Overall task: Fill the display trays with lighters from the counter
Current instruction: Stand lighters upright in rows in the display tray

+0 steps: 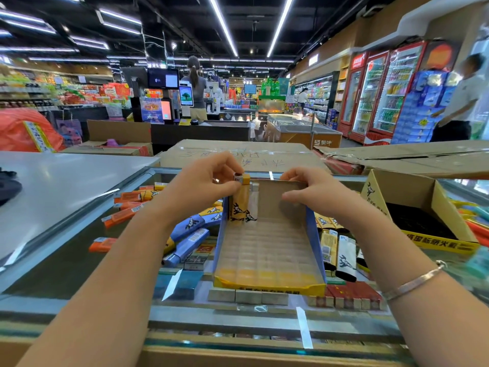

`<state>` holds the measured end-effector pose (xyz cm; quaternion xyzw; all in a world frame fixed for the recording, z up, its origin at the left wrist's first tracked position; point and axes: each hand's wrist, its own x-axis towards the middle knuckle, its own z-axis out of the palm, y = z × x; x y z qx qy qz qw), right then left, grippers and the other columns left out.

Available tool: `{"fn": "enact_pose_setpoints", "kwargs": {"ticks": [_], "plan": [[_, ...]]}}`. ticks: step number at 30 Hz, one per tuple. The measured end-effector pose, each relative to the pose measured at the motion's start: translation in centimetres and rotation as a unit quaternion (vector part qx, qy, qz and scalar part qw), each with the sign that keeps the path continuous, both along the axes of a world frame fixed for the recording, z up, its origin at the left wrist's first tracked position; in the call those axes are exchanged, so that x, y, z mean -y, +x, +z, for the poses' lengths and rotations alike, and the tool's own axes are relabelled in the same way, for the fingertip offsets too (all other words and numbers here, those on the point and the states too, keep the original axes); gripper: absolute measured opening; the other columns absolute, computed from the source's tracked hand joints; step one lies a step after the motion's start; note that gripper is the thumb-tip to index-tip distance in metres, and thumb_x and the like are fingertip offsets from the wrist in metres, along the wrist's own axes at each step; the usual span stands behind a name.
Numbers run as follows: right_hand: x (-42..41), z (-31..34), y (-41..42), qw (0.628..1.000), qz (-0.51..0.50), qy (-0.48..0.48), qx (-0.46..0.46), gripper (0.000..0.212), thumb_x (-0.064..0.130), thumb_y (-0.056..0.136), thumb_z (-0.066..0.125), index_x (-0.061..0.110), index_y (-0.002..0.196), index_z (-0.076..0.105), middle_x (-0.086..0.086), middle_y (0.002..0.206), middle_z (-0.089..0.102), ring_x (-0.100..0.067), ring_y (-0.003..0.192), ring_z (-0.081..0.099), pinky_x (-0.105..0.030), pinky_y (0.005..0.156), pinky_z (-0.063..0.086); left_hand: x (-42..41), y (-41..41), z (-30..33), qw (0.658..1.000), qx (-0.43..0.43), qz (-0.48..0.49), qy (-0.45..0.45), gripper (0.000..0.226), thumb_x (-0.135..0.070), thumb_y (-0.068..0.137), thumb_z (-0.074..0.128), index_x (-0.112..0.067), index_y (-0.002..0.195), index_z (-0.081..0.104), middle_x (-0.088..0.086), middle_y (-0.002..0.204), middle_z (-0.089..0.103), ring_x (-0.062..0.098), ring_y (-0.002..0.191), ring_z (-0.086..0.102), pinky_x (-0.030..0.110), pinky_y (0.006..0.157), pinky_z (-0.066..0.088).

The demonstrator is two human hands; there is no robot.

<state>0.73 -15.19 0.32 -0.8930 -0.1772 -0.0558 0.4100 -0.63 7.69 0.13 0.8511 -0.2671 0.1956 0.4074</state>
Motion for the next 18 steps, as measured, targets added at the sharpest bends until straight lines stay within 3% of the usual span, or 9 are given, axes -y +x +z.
{"fn": "enact_pose_setpoints", "kwargs": {"ticks": [7, 18], "plan": [[0.17, 0.01, 0.02, 1.0, 0.002, -0.021, 0.002, 0.017, 0.019, 0.09, 0.06, 0.026, 0.105, 0.055, 0.001, 0.103, 0.059, -0.014, 0.09, 0.055, -0.027, 0.076, 0.045, -0.14, 0.4, -0.16, 0.998, 0.018, 0.037, 0.046, 0.027, -0.009, 0.082, 0.068, -0.035, 0.079, 0.06, -0.008, 0.088, 0.065, 0.008, 0.082, 0.062, 0.035, 0.077, 0.055], [0.46, -0.06, 0.27, 1.0, 0.01, -0.016, 0.002, 0.013, 0.022, 0.09, 0.059, 0.034, 0.094, 0.055, 0.008, 0.098, 0.058, -0.007, 0.088, 0.053, -0.023, 0.069, 0.043, 0.13, 0.42, -0.38, 0.997, 0.027, 0.073, 0.012, 0.014, -0.012, 0.08, 0.071, -0.025, 0.076, 0.067, -0.011, 0.082, 0.068, 0.001, 0.079, 0.061, 0.02, 0.076, 0.05]]}}
